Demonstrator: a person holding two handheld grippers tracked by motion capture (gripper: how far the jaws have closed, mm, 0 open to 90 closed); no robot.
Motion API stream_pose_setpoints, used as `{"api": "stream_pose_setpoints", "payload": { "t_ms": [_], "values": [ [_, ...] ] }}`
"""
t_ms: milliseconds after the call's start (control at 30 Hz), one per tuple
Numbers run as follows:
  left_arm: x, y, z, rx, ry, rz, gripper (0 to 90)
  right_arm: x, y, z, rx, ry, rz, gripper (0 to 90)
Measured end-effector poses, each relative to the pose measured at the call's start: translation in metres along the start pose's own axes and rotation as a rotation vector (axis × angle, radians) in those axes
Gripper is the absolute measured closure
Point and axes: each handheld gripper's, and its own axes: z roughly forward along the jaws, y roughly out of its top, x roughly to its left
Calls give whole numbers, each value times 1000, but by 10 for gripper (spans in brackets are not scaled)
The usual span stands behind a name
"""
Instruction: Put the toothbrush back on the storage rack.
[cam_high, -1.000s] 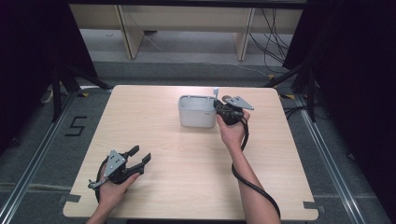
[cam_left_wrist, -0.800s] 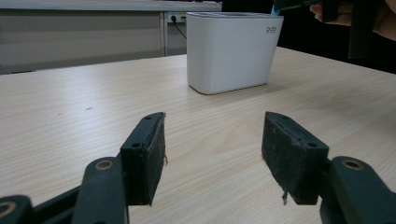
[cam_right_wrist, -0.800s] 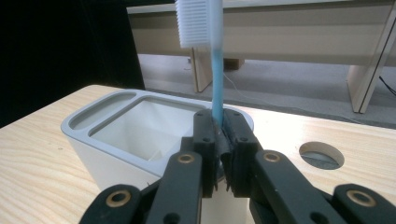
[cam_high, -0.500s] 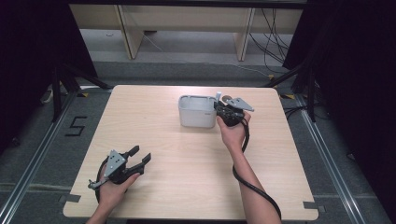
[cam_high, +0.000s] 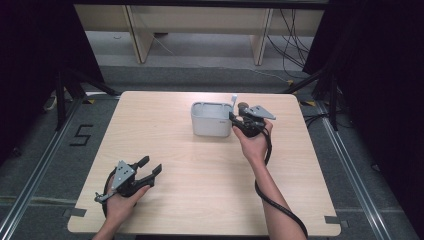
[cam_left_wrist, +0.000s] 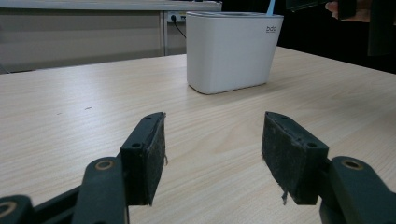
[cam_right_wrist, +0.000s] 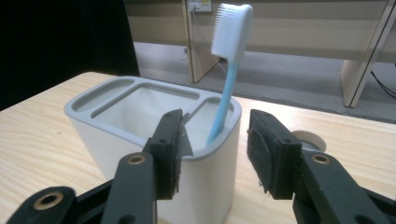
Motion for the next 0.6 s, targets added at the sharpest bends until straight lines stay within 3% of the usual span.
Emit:
{"api": "stream_pose_setpoints", "payload": {
  "t_ms": [33,233,267,400,567,600],
  "values": [
    [0,0,0,0,0,0,393,1,0,-3,14,-1,26,553],
    [-1,-1,2,-16,-5,-2,394,-3,-6,-13,47,24,21,543],
    [0,-1,2,-17,-6,-2,394,-4,-6,-15,45,24,-6,543],
    [-1,-1,2,-17,-6,-4,394,-3,-11,-25,73,24,28,544],
    [-1,-1,2,-16,-6,-2,394,-7,-18,-37,87,32,-7,544],
    [-1,-1,2,-15,-6,-1,394,-6,-19,-40,88,34,9,544]
  ]
}}
